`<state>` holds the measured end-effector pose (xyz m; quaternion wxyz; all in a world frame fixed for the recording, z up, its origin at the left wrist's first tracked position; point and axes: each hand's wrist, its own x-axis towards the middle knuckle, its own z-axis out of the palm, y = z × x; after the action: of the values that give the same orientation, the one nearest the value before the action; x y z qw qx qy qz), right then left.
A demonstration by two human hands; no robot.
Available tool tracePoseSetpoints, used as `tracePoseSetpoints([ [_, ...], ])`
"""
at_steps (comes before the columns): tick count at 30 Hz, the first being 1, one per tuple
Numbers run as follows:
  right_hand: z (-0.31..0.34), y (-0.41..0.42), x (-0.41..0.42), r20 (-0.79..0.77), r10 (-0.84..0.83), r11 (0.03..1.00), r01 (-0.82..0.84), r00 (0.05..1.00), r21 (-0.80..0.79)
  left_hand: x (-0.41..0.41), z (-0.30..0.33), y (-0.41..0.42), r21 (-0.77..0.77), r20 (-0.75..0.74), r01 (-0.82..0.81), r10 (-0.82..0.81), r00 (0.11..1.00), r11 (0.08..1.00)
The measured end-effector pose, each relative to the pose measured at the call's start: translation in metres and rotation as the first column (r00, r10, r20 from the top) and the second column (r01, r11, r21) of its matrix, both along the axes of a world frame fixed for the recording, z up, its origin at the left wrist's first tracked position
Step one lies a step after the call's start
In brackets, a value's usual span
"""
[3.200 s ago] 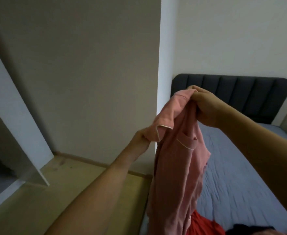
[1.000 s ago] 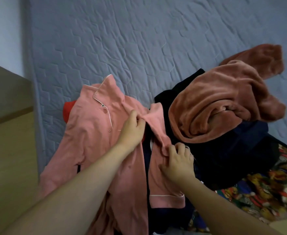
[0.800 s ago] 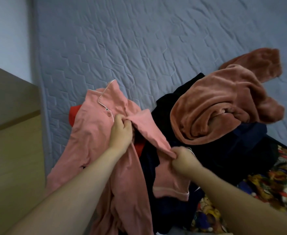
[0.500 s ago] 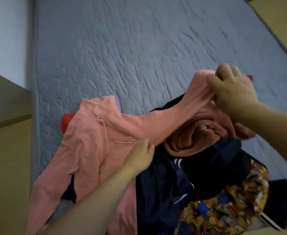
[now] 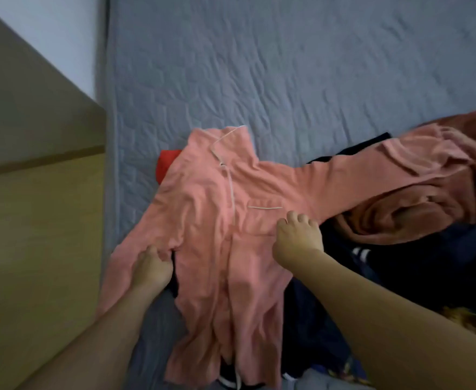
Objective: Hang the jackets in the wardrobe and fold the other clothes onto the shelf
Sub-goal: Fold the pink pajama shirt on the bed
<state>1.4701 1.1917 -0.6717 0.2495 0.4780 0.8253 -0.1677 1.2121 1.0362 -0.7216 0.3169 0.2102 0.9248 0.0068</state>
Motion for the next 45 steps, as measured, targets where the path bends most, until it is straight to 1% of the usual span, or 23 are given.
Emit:
tracePoseSetpoints([
  [3,-0.005,-0.039,-0.091,-0.122,0.038,0.986,-0.057,0.992,-0.154,-0.052,-0.002,-0.052,-0.076,-0.109,-0.114,0.105,0.988,0.991],
  [6,-0.011,-0.077,-0.163,-0.211,0.149,0.936,-0.206,0.966,-0.284,-0.086,-0.011,-0.090,-0.044,-0.117,-0.188,0.182,0.976,0.981],
  [10,-0.029,-0.110,-0.231,-0.248,0.251,0.914,-0.313,0.936,-0.256,-0.116,-0.038,-0.130,-0.060,0.158,-0.264,0.270,0.950,0.963],
  [13,-0.051,-0.118,-0.269,-0.199,0.305,0.916,-0.344,0.931,-0.208,-0.125,-0.041,-0.143,0.024,0.249,-0.082,0.073,0.966,0.996],
  [15,-0.067,-0.120,-0.287,-0.147,0.307,0.915,-0.334,0.940,-0.228,-0.130,-0.032,-0.142,0.194,0.333,-0.034,-0.033,0.942,0.980],
  [17,-0.082,-0.122,-0.298,-0.099,0.285,0.921,-0.301,0.953,-0.248,-0.137,-0.011,-0.139,0.363,0.495,-0.292,0.082,0.865,0.885],
  [19,-0.093,-0.122,-0.303,-0.109,0.222,0.940,-0.242,0.969,-0.240,-0.154,0.007,-0.135,0.405,0.663,-0.585,0.215,0.717,0.702],
  [20,-0.096,-0.122,-0.306,-0.137,0.182,0.951,-0.210,0.974,-0.229,-0.165,0.017,-0.132,0.423,0.687,-0.646,0.240,0.686,0.635],
  [21,-0.097,-0.122,-0.311,-0.180,0.135,0.960,-0.174,0.974,-0.221,-0.178,0.024,-0.130,0.476,0.656,-0.651,0.255,0.711,0.591],
  [22,-0.096,-0.123,-0.317,-0.236,0.090,0.968,-0.141,0.967,-0.208,-0.193,0.032,-0.129,0.547,0.535,-0.584,0.286,0.795,0.599],
  [23,-0.093,-0.123,-0.323,-0.301,0.059,0.977,-0.116,0.952,-0.177,-0.209,0.037,-0.129,0.605,0.318,-0.444,0.311,0.896,0.661],
  [24,-0.089,-0.123,-0.327,-0.357,0.050,0.987,-0.101,0.933,-0.126,-0.224,0.038,-0.131,0.580,-0.007,-0.247,0.308,0.951,0.776],
  [25,-0.084,-0.122,-0.328,-0.390,0.062,0.993,-0.096,0.919,-0.069,-0.235,0.039,-0.134,0.479,-0.339,-0.054,0.241,0.909,0.876],
  [26,-0.080,-0.120,-0.325,-0.401,0.084,0.995,-0.100,0.912,-0.019,-0.242,0.037,-0.137,0.357,-0.550,0.077,0.143,0.823,0.931],
  [28,-0.075,-0.115,-0.304,-0.365,0.115,0.993,-0.106,0.924,0.045,-0.235,0.028,-0.138,0.205,-0.661,0.184,-0.002,0.750,0.961],
  [30,-0.073,-0.110,-0.267,-0.288,0.069,0.995,-0.044,0.955,0.092,-0.204,0.012,-0.133,0.185,-0.527,0.181,-0.058,0.848,0.966],
  [32,-0.071,-0.113,-0.219,-0.229,-0.083,0.985,0.115,0.970,0.132,-0.162,-0.005,-0.124,0.260,-0.083,-0.009,0.032,0.996,0.965],
  [34,-0.071,-0.123,-0.165,-0.193,-0.265,0.943,0.296,0.945,0.154,-0.112,-0.024,-0.117,0.148,0.377,-0.170,0.103,0.920,0.974],
  [36,-0.071,-0.133,-0.109,-0.135,-0.462,0.861,0.480,0.876,0.167,-0.059,-0.045,-0.118,0.049,0.615,-0.182,0.114,0.780,0.982],
  [39,-0.073,-0.143,-0.038,-0.081,-0.761,0.630,0.763,0.644,0.147,0.011,-0.070,-0.119,-0.023,0.699,-0.316,0.241,0.673,0.948],
  [40,-0.074,-0.145,-0.020,-0.102,-0.843,0.523,0.850,0.528,0.068,0.027,-0.072,-0.117,-0.026,0.682,-0.343,0.268,0.680,0.939],
  [42,-0.079,-0.149,0.008,-0.125,-0.926,0.372,0.915,0.355,-0.157,0.047,-0.070,-0.111,0.037,0.582,-0.330,0.248,0.774,0.943],
  [45,-0.079,-0.154,0.034,-0.088,-0.940,0.336,0.845,0.330,-0.416,0.054,-0.057,-0.104,0.214,0.414,-0.335,0.226,0.882,0.918],
])
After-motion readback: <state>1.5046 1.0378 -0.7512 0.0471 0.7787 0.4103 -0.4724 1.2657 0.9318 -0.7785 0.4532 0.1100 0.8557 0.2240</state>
